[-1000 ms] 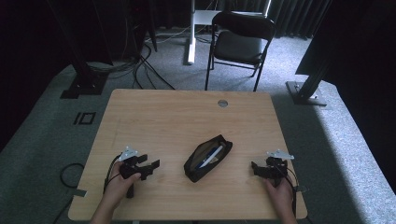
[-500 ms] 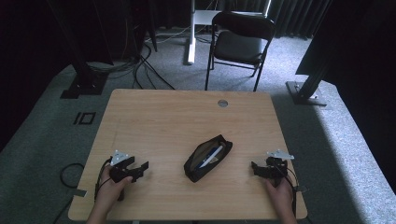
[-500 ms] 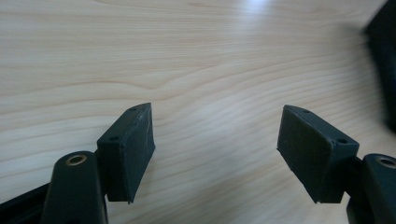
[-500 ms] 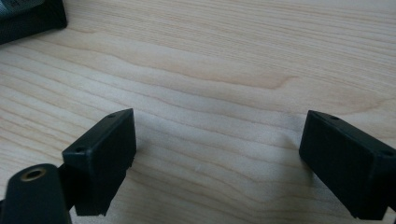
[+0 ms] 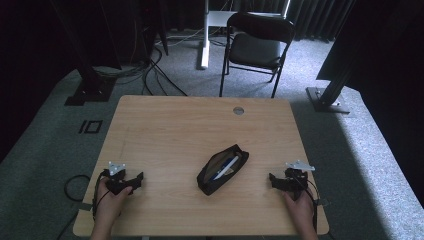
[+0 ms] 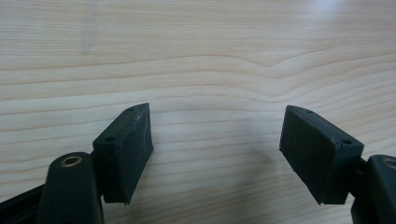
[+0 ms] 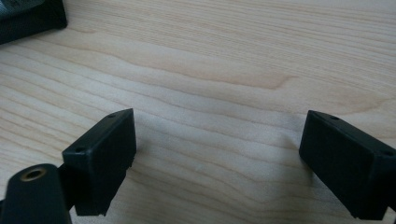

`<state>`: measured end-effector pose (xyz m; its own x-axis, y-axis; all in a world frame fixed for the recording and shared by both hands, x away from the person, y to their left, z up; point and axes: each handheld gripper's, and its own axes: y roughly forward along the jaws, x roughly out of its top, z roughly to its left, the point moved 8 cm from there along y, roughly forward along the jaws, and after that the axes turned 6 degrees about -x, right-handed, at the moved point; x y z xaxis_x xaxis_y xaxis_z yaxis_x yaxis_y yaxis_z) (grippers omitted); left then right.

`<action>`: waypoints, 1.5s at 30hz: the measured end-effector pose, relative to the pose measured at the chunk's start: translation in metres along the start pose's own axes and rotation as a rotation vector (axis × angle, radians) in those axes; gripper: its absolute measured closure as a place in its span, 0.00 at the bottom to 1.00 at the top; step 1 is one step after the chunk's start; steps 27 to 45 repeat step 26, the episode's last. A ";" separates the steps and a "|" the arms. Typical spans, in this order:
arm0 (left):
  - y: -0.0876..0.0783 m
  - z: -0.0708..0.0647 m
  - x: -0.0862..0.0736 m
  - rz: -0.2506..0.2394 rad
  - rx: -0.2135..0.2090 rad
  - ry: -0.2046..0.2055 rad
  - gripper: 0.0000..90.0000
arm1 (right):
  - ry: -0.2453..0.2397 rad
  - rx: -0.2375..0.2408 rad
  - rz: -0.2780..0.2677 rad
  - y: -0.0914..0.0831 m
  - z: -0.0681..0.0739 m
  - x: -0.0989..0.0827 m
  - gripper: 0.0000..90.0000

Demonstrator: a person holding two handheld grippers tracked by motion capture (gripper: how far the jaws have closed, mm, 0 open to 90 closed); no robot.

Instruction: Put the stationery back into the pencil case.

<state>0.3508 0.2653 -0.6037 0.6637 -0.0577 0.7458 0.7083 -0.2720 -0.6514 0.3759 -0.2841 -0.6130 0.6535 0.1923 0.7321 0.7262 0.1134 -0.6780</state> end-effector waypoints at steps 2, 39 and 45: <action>-0.001 0.003 -0.001 0.009 0.020 0.012 0.29 | 0.000 0.000 0.000 0.000 0.000 0.000 0.12; -0.004 0.021 -0.008 0.054 0.196 -0.087 0.02 | 0.000 0.000 0.000 0.000 0.000 0.000 0.12; -0.004 0.021 -0.008 0.054 0.196 -0.087 0.02 | 0.000 0.000 0.000 0.000 0.000 0.000 0.12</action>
